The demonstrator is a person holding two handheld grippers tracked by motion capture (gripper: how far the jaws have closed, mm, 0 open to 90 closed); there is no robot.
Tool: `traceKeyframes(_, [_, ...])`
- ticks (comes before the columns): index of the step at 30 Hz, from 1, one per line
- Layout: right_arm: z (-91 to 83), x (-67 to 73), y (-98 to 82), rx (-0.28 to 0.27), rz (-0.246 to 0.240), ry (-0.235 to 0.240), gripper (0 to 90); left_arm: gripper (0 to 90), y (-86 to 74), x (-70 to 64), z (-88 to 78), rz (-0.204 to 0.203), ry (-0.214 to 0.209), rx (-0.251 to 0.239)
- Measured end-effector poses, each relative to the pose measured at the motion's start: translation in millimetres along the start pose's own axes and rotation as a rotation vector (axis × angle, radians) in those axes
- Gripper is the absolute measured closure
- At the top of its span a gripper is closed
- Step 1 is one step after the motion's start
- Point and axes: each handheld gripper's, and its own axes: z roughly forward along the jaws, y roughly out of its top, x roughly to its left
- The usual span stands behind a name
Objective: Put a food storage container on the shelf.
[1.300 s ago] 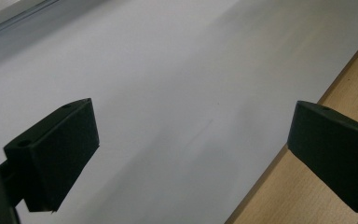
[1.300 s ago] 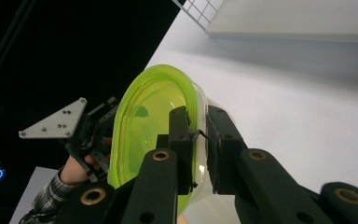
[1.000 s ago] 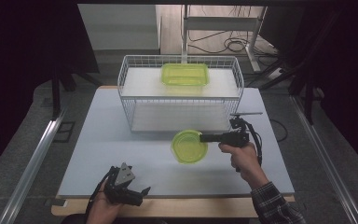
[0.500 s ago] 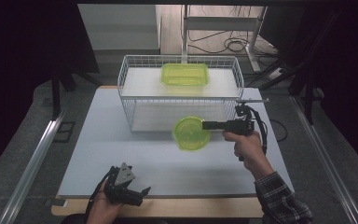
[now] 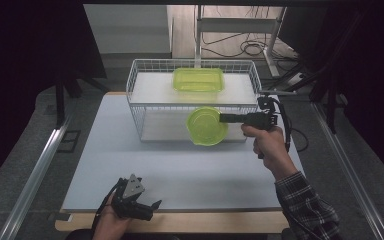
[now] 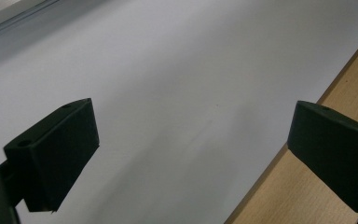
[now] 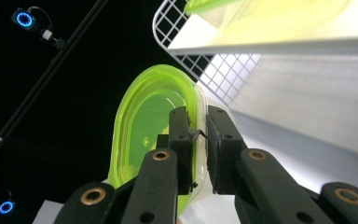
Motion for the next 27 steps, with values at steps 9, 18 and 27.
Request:
traceKeyframes(9, [-3.1, 9.7, 19.8, -0.038, -0.017, -0.011, 81.1, 1.6, -0.1, 1.3, -1.0, -0.008, -0.002, -0.004])
traceKeyframes(18, [-2.8, 23.9, 47.1, -0.089, -0.04, -0.032, 81.1, 1.5, -0.1, 1.2, -1.2, -0.011, -0.003, -0.004])
traceKeyframes(27, [2.3, 31.7, 72.3, -0.136, -0.054, -0.08, 81.0, 1.6, -0.3, 1.4, -1.2, -0.014, -0.004, -0.005])
